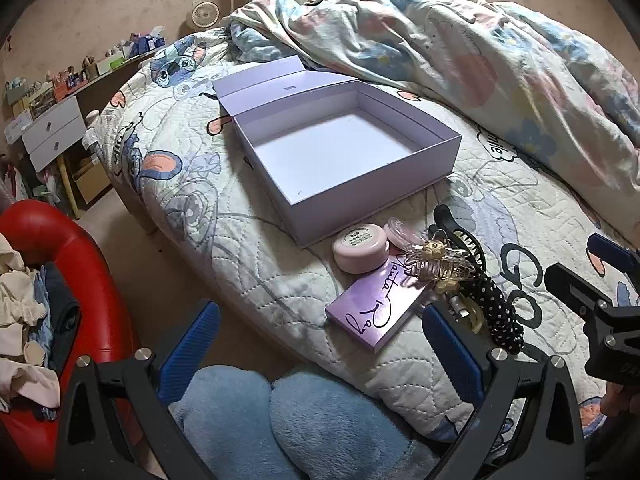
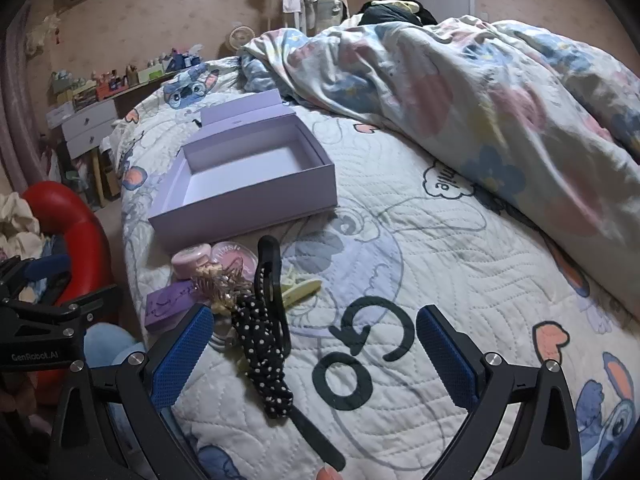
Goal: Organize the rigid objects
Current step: 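Move both tools toward the pile of small items beside the lavender box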
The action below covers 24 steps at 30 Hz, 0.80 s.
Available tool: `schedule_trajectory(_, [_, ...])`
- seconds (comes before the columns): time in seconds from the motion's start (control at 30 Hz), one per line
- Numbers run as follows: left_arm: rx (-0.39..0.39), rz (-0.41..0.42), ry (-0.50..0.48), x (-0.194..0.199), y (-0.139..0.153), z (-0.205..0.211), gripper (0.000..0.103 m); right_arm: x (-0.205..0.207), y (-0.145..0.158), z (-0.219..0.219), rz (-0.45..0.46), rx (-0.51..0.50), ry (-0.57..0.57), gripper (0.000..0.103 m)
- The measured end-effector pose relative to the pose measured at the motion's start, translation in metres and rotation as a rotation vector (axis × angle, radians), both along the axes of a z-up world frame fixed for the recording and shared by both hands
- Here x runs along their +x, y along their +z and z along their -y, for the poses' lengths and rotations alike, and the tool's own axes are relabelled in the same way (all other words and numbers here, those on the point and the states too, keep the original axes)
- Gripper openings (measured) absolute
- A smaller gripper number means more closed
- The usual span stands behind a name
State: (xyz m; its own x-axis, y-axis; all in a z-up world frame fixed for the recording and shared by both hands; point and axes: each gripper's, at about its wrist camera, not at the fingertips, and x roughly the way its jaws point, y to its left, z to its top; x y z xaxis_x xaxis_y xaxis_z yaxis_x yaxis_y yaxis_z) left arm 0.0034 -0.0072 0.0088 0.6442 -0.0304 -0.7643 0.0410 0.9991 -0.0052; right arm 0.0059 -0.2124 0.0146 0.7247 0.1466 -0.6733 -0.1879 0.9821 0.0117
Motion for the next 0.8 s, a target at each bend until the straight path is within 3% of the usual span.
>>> schedule_trajectory(0.8, [-0.019,0.006,-0.003,-0.0028,0.0032,-0.0025,0.103,-0.0053,0.0051,-0.0031,0.01,0.005,0.014,0.103])
